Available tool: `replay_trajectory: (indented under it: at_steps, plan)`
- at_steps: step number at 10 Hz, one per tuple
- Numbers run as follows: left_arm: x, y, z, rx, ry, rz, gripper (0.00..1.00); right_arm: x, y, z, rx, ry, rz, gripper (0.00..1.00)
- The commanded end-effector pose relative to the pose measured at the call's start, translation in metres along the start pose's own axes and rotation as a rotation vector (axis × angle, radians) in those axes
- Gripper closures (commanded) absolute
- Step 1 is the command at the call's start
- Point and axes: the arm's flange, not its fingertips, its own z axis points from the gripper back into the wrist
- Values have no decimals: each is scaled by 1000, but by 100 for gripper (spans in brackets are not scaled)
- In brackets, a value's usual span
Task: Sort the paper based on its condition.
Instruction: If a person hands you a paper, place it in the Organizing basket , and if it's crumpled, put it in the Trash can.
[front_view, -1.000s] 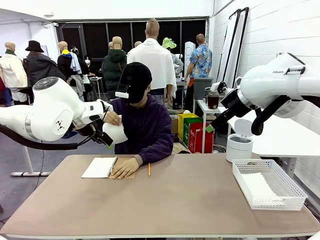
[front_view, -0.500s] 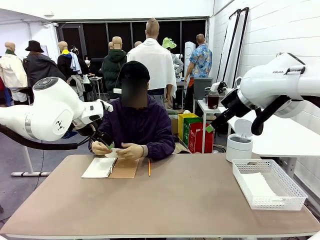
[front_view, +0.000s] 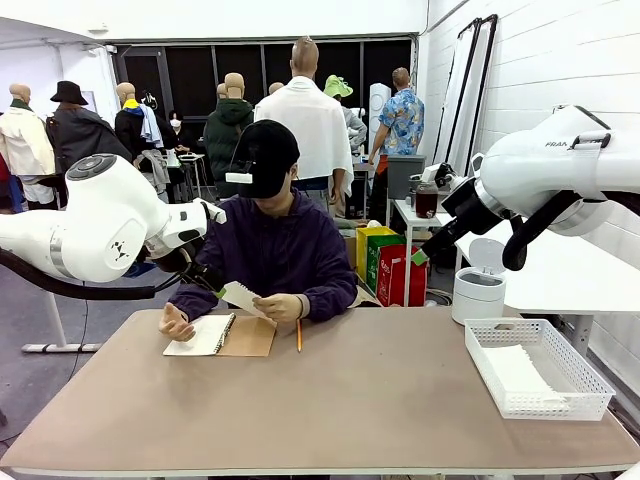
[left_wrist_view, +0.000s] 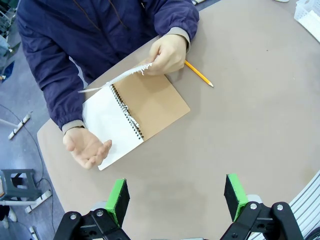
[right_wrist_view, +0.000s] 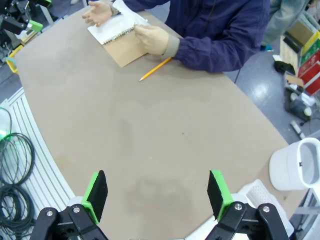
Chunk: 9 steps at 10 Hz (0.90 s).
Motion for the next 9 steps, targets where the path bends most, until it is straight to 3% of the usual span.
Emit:
replay_trajectory:
  at_steps: [1,9]
  plan:
    - [0,1,0,-6,4,5,0,-1,-2,-1,-1,3,-3,0]
    - [0,1,0,-6,4,5,0,-1,-2,-1,-1,3,-3,0]
